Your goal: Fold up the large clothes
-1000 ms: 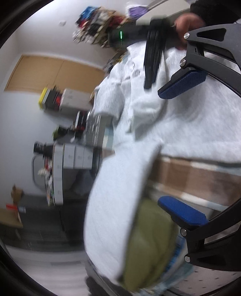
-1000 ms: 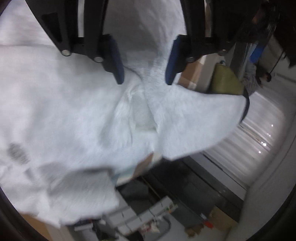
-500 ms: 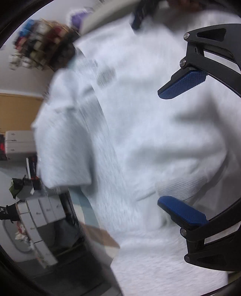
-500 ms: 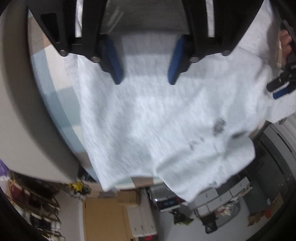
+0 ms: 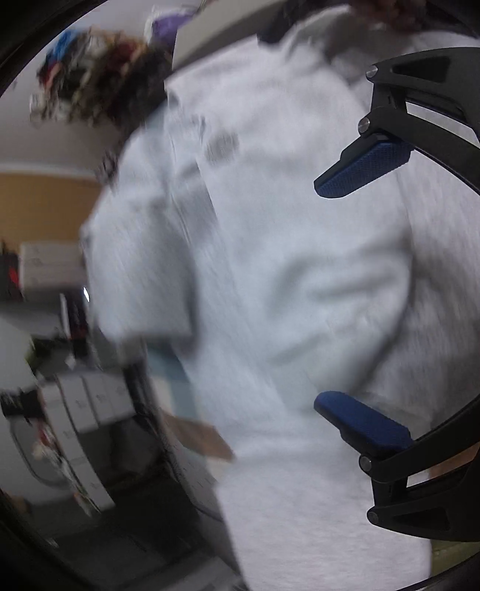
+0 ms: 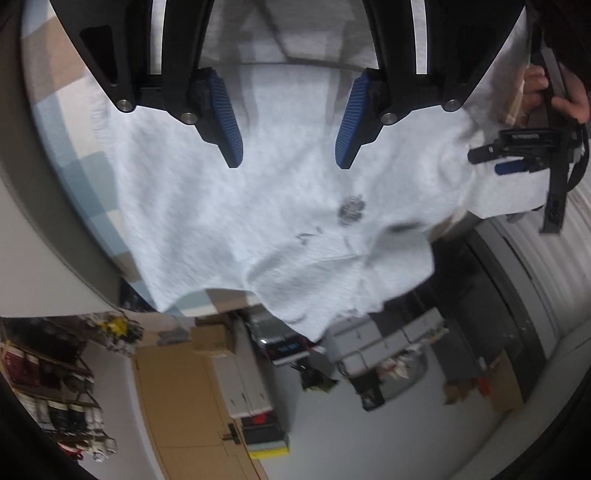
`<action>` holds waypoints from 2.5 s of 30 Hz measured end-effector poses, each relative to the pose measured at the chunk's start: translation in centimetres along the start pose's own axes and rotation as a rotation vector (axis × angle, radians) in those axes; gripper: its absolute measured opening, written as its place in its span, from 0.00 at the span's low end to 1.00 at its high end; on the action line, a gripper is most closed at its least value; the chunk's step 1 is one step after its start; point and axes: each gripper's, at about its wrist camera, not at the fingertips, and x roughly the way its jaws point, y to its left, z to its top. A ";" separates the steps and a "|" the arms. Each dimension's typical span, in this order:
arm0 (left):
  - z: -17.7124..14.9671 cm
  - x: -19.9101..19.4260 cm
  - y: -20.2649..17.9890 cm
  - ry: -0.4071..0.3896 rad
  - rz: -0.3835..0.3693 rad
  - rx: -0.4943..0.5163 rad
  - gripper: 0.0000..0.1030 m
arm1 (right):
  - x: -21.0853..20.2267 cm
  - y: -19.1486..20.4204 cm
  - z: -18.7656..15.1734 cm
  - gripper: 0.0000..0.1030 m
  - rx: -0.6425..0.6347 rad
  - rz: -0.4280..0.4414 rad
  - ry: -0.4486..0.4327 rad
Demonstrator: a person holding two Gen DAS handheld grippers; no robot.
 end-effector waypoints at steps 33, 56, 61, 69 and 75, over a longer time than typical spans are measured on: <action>-13.0 -16.1 33.1 -0.289 0.258 -0.875 0.92 | -1.6 -1.0 -1.6 0.73 0.075 0.060 -0.080; -6.7 -20.9 32.3 -0.465 0.320 -0.628 0.03 | -1.7 -0.8 -1.7 0.73 0.070 0.053 -0.083; -0.1 -24.8 23.3 -0.607 0.175 -0.383 0.03 | -1.8 -0.9 -1.7 0.73 0.073 0.051 -0.087; 7.5 -22.2 5.4 -0.600 -0.102 -0.002 0.03 | -2.0 -1.2 -1.6 0.73 0.090 0.075 -0.094; 9.1 -12.2 -5.5 -0.410 -0.312 0.113 0.03 | -2.6 -3.3 -1.6 0.73 0.194 0.163 -0.113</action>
